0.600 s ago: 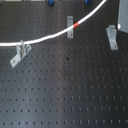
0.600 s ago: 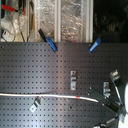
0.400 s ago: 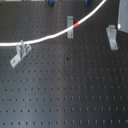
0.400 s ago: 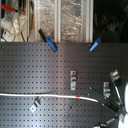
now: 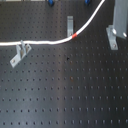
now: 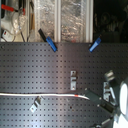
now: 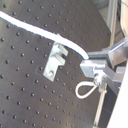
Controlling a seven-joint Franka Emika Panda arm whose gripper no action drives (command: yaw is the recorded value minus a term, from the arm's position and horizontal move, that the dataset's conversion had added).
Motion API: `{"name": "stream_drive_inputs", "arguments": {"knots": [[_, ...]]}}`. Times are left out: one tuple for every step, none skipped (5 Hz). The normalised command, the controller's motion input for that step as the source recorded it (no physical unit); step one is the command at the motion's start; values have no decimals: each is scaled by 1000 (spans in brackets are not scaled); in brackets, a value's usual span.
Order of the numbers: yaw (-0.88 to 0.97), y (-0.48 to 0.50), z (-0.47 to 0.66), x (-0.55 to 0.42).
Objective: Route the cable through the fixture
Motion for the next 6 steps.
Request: {"name": "stream_drive_inputs", "arguments": {"knots": [[0,9,0,-27],[-474,-140,53,-63],[-703,-47,49,-10],[-286,-113,261,-7],[-309,-201,504,5],[0,0,17,0]]}}
